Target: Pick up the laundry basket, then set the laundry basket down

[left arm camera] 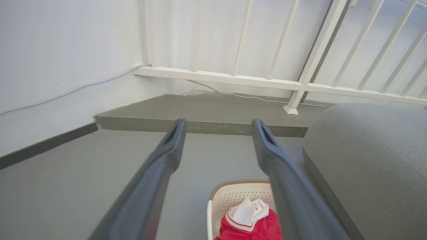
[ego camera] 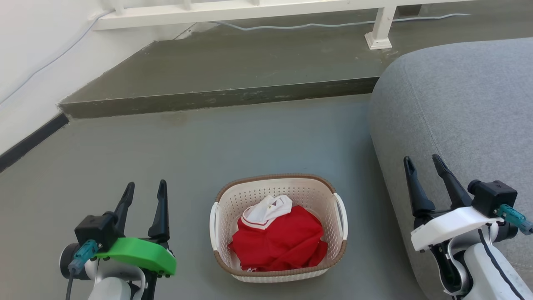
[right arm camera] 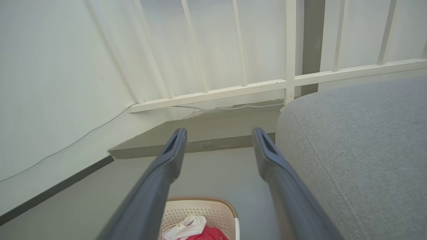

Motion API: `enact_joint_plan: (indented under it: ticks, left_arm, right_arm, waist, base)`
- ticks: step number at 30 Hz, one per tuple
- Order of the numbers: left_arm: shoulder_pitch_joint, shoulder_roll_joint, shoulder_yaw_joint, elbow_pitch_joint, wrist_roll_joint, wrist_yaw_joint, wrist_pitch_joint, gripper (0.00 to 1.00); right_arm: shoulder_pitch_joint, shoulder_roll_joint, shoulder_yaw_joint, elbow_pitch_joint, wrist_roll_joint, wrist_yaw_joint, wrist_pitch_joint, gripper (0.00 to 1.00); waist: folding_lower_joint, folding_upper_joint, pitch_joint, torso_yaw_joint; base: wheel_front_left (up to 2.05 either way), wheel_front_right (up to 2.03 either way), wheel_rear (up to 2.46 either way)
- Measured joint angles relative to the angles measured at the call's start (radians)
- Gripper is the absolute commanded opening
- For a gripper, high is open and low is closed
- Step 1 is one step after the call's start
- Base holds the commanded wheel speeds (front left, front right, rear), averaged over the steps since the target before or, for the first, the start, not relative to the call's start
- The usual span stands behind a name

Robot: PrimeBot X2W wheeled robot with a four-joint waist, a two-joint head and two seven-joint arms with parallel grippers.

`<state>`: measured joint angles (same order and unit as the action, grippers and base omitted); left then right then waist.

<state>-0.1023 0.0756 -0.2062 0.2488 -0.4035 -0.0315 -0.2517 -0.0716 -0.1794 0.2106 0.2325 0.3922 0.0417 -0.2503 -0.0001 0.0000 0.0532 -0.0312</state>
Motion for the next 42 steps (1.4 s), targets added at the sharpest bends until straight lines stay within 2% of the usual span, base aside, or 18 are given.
enact_joint_plan:
  ticks: [1, 2, 11, 22, 42]
  left_arm:
    - [0.002, 0.0, 0.002, 0.0, 0.003, -0.005, 0.0, 1.0]
    - [0.003, 0.0, 0.002, 0.001, 0.002, -0.012, 0.0, 0.0]
    - [0.026, -0.008, 0.005, 0.038, -0.025, -0.017, 0.014, 0.0]
    - [0.025, -0.018, 0.041, 0.044, -0.191, -0.021, 0.059, 0.0]
    - [0.025, -0.023, 0.101, 0.044, -0.413, -0.039, 0.137, 0.0]
  right_arm:
    - [0.0, 0.001, -0.002, 0.0, -0.003, 0.002, 0.0, 1.0]
    - [0.0, 0.004, -0.004, 0.0, -0.007, 0.002, 0.0, 0.0]
    - [0.033, 0.03, -0.006, 0.037, 0.017, 0.002, 0.005, 0.0]
    - [0.033, 0.047, -0.044, 0.037, 0.186, 0.011, 0.05, 0.0]
    - [0.033, 0.064, -0.113, 0.037, 0.421, 0.022, 0.122, 0.0]
  waist:
    - [0.0, 0.0, 0.001, 0.0]
    - [0.0, 0.0, 0.002, 0.0]
    - [0.0, 0.0, 0.001, 0.0]
    - [0.0001, 0.0, -0.006, 0.005]
    - [0.0001, 0.0, -0.017, 0.011]
  base:
    - [0.0, 0.0, 0.0]
    - [0.0, 0.0, 0.0]
    - [0.0, 0.0, 0.0]
    - [0.0, 0.0, 0.0]
    - [0.0, 0.0, 0.0]
